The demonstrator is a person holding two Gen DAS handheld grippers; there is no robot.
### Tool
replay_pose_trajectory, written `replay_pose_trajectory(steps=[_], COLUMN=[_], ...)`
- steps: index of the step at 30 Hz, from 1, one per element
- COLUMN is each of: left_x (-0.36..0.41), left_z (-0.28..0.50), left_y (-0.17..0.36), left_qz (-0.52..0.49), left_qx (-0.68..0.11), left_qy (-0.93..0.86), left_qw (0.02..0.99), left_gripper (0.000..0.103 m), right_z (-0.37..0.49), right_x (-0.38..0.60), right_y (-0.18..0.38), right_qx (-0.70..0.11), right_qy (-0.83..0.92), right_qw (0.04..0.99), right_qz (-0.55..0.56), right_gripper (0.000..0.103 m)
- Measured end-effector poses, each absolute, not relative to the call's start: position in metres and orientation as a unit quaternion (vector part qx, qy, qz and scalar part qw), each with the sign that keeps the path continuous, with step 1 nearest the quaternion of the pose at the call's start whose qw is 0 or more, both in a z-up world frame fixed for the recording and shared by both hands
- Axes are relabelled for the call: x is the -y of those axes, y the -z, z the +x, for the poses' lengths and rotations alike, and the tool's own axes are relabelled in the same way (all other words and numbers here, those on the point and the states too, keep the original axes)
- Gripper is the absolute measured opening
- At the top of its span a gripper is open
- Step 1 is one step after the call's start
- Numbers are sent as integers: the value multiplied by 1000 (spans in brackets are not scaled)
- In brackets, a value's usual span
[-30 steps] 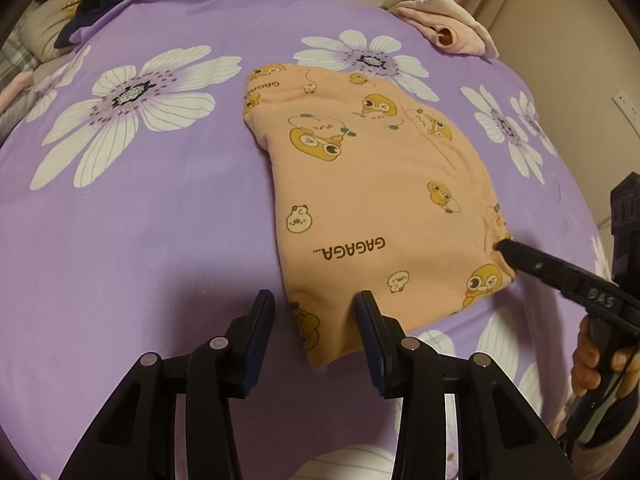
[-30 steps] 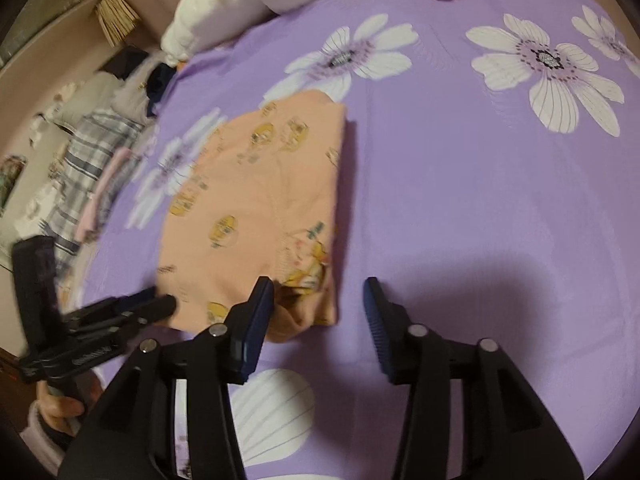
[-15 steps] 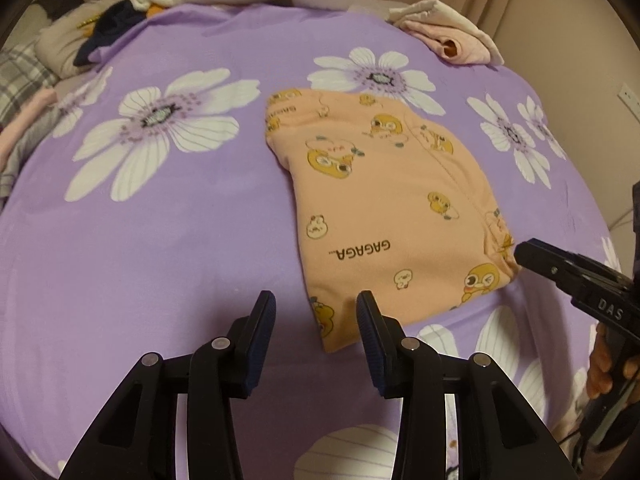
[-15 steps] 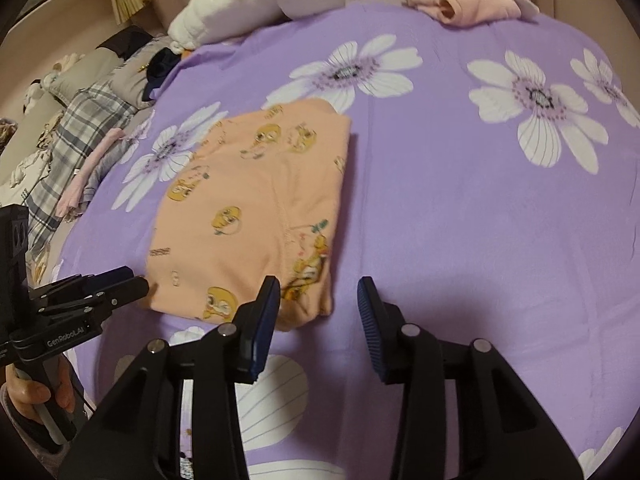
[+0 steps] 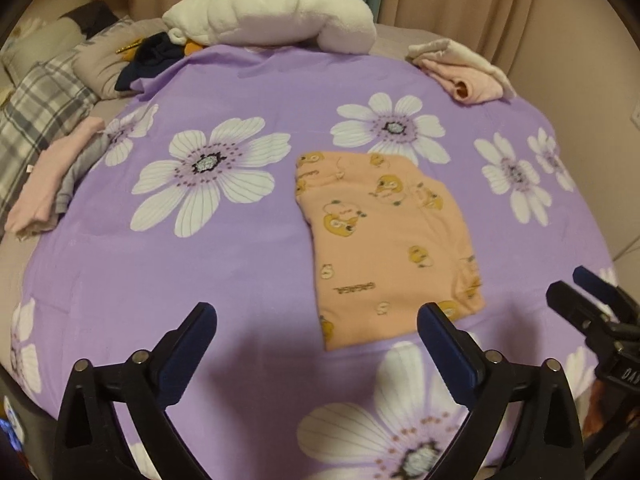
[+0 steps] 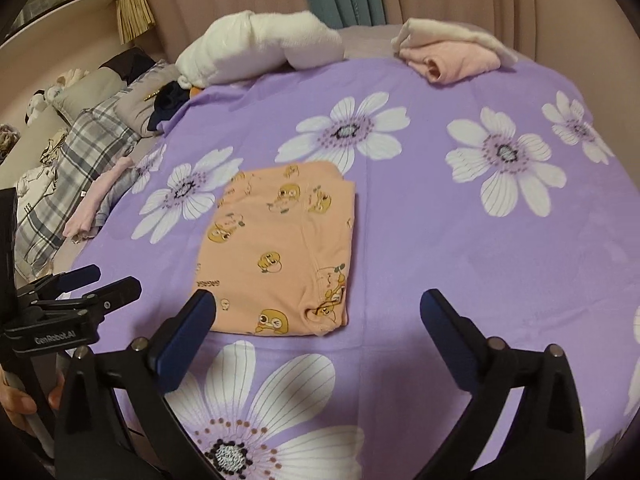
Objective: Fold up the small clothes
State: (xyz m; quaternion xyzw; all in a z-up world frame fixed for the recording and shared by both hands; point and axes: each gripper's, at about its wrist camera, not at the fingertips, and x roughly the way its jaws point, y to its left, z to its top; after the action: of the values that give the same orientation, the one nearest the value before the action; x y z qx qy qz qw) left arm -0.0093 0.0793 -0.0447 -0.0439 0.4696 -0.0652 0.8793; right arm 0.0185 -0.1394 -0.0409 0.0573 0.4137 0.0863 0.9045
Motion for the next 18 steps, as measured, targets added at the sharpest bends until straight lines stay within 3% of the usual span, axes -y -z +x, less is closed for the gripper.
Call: replay_pose_trajectory(steps=[5,18], left_x=[-75,-63], left_z=[-18,-29], left_y=[35,38], left_qz=[-38,-4], left_qx=[-463,-470], left_qy=[56,46], left_qw=[884,882], left_gripper=[101,101], right_z=[0,0], right_x=[135,124], right_y=[22,37], right_qx=[-387,-408], right_qy=[-87,-82], right_qw=[917,909], right_qz=[42,31], right_gripper=[102,102])
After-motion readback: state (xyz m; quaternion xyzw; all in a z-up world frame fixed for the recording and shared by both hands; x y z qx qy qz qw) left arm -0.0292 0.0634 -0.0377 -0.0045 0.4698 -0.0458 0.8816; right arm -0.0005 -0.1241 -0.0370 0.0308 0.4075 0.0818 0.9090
